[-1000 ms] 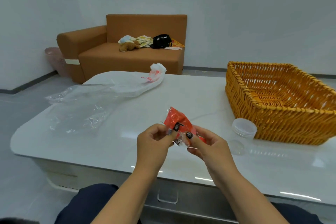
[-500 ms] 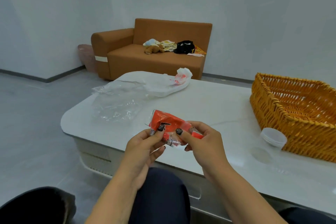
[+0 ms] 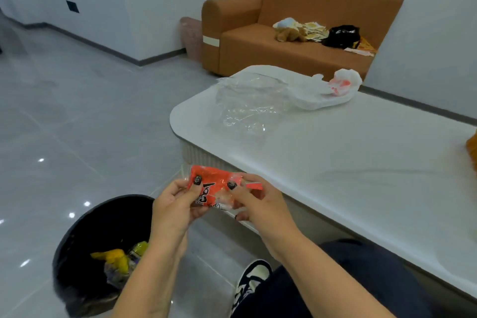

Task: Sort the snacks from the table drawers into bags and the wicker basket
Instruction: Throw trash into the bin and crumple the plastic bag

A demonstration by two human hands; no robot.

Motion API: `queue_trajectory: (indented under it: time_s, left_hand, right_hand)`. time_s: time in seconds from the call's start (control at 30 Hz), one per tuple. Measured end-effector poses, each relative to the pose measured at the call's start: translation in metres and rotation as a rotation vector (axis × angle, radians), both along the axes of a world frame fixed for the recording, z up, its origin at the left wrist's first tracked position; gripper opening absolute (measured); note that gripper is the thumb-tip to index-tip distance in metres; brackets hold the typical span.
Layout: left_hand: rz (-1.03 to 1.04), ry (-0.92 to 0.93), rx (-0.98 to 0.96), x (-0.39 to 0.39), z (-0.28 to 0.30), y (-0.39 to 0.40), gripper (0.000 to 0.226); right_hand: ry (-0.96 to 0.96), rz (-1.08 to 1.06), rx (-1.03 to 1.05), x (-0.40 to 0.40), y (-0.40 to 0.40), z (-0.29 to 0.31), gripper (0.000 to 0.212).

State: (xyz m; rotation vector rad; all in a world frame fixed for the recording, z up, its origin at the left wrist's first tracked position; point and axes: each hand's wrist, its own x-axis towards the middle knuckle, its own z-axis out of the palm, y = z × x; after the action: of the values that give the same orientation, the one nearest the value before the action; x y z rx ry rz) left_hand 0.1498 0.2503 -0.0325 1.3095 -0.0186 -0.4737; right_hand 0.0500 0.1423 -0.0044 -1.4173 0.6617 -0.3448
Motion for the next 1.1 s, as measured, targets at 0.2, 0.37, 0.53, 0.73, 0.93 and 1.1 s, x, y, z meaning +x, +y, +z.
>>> queue_trajectory:
  time_s: [0.2,0.37,0.53,0.73,0.93,1.1]
  left_hand:
    - [0.149,0.028,0.112,0.01,-0.054,0.042,0.011]
    - [0.196,0.073,0.251,0.008,-0.086,0.077,0.01]
    - [0.401,0.044,0.492,0.048,-0.109,0.112,0.005]
    - [0.284,-0.178,0.953,0.102,-0.144,0.123,0.017]
    - [-0.192,-0.267,1.345,0.125,-0.206,0.095,0.025]
    - [-0.457,-0.209,1.637,0.118,-0.235,0.078,0.06]
  right_hand:
    - [0.096,0.086,-0.003,0.023,0.035,-0.061,0.007]
    - [0.173,0.166,-0.059,0.043,0.055,-0.096,0.02]
    - [0.328,0.293,0.052,0.057,0.073,-0.132,0.043]
    - [0.43,0.223,0.151,0.052,0.056,-0.148,0.038]
    - [0.394,0.187,0.186,0.049,0.041,-0.149,0.023]
    - [0.349,0.161,0.215,0.044,0.035,-0.148,0.018]
